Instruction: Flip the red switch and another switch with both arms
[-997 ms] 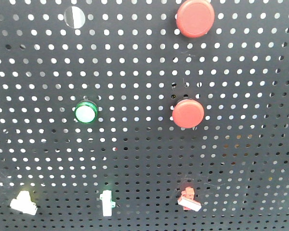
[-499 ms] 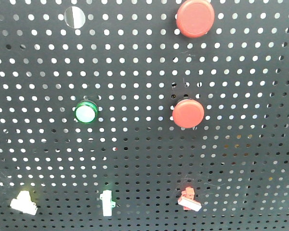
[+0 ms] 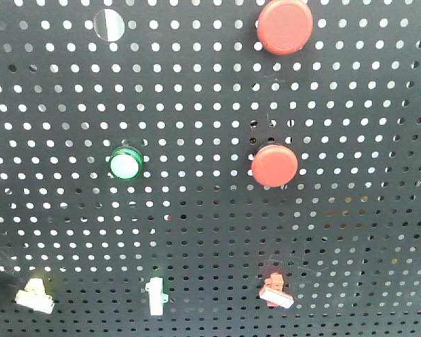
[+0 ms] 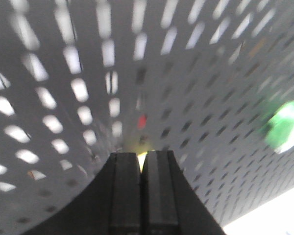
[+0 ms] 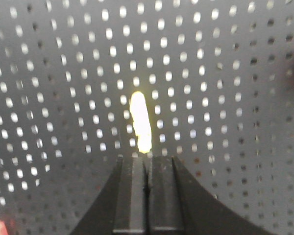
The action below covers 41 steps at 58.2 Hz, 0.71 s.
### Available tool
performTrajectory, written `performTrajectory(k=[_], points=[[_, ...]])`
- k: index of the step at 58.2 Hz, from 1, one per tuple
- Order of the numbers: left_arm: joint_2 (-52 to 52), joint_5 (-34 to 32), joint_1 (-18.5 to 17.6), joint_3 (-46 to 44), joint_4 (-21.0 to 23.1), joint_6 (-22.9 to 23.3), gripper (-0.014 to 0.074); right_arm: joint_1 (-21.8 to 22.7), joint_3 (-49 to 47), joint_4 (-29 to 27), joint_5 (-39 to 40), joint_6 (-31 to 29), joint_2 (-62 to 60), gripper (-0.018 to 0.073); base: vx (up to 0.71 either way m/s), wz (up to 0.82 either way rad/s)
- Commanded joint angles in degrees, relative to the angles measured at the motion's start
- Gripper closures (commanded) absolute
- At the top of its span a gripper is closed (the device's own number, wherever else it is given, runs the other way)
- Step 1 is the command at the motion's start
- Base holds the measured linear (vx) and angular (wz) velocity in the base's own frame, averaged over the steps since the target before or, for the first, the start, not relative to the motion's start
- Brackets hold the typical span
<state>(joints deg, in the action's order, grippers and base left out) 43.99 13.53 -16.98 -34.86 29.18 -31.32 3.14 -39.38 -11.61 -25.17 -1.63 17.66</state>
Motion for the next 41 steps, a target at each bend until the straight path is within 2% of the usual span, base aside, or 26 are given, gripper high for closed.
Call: performTrajectory(k=[1,9,20,32,35,41], points=[[2.6,-4.4,-0.4,-1.8,1.3,-0.2,0.0594,0.4,-1.8,-0.3,3.8,-0.7,1.3,0.0566,0.00,0.00],[5.0,-4.6,-0.4,-0.7,0.4,-0.2,0.0594,0.4,-1.8,-0.3,3.8,-0.8,1.3,0.0566,0.00,0.00],[3.7,-11.7,-0.4,7.4,0.6,1.7,0.0594,0.4,-1.8,-0.3,3.6,-0.8,1.3,0.0566,0.00,0.00],[-0.9,-8.9,-0.4,13.5,1.3,2.0,0.0594,0.4,-1.8,-2.7,2.9,-0.8,1.3,0.0566,0.00,0.01],[-2.7,-7.3,-0.4,14.0,2.2,2.0,0.0594,0.4,-1.8,-3.9,2.9,-2.2,1.3,0.0566,0.00,0.00],[-6.3,-4.9,-0.4,14.2,3.6,1.9,0.0594,0.4,-1.8,-8.1,2.5,-11.8,1.6,0.0566,0.00,0.00]])
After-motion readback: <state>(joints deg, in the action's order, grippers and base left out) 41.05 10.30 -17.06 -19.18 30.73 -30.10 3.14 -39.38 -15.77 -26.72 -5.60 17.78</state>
